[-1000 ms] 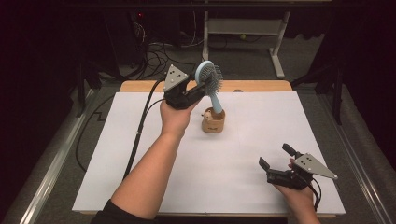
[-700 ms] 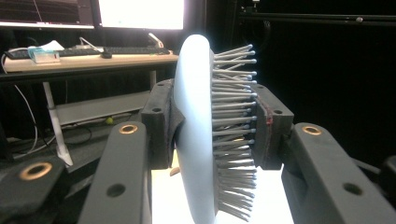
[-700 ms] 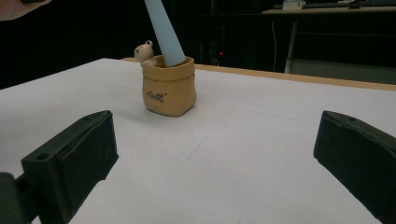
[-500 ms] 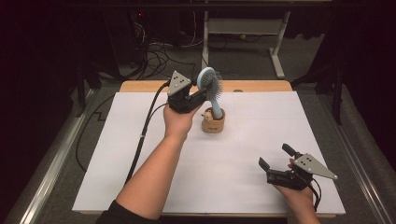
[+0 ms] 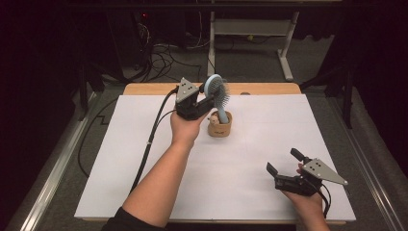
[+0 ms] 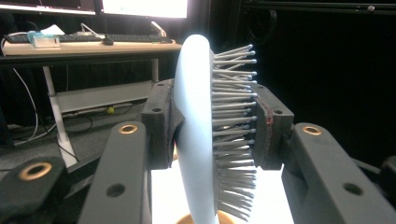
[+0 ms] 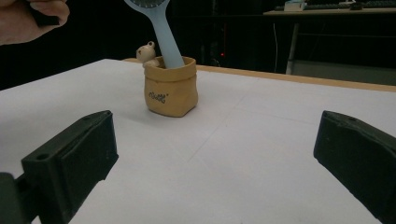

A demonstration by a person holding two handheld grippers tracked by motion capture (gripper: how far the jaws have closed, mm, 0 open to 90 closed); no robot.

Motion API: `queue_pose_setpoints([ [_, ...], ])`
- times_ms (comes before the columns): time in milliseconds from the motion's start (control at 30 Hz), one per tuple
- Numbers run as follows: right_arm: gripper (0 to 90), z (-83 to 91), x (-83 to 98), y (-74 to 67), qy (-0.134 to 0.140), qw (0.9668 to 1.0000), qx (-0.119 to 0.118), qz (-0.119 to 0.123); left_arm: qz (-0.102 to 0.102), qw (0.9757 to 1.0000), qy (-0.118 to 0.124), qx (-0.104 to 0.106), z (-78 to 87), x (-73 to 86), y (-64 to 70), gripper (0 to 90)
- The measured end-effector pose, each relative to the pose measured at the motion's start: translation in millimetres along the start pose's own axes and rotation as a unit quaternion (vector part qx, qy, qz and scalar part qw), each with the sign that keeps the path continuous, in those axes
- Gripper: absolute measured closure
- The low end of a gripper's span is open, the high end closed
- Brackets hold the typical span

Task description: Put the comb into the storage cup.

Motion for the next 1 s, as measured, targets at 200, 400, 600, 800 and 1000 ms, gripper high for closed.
queue_pose_setpoints([
  [200,0.0,-0.2,0.2,0.0,-0.001,1.0000,0.001,0.001,0.009,0.9999,-0.005,-0.008,-0.2,8.6,-7.7,57.8],
  [400,0.0,-1.0,0.8,-1.0,-0.003,1.0000,0.000,0.001,0.012,0.9998,-0.010,-0.010,-1.2,12.8,-10.7,57.8],
  [600,0.0,-0.7,0.6,0.2,-0.002,1.0000,0.001,0.001,0.014,0.9998,-0.010,-0.008,-2.4,15.7,-9.2,57.7],
  [800,0.1,-0.5,0.6,-0.1,-0.002,1.0000,0.001,0.001,0.016,0.9998,-0.011,-0.009,-3.1,17.9,-9.4,57.7],
  [1000,0.1,-0.7,0.6,-0.2,-0.002,1.0000,0.002,0.002,0.016,0.9998,-0.010,-0.009,-3.7,18.3,-10.0,57.7],
])
Point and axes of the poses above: each handheld gripper's, and its own axes: z roughly backward along the jaws, x roughly out of its underside, y roughly to its right, the point moved 9 cm from there along -z, roughly forward along the jaws, and after that the axes turned 10 degrees about -z, right-handed, at the moved point
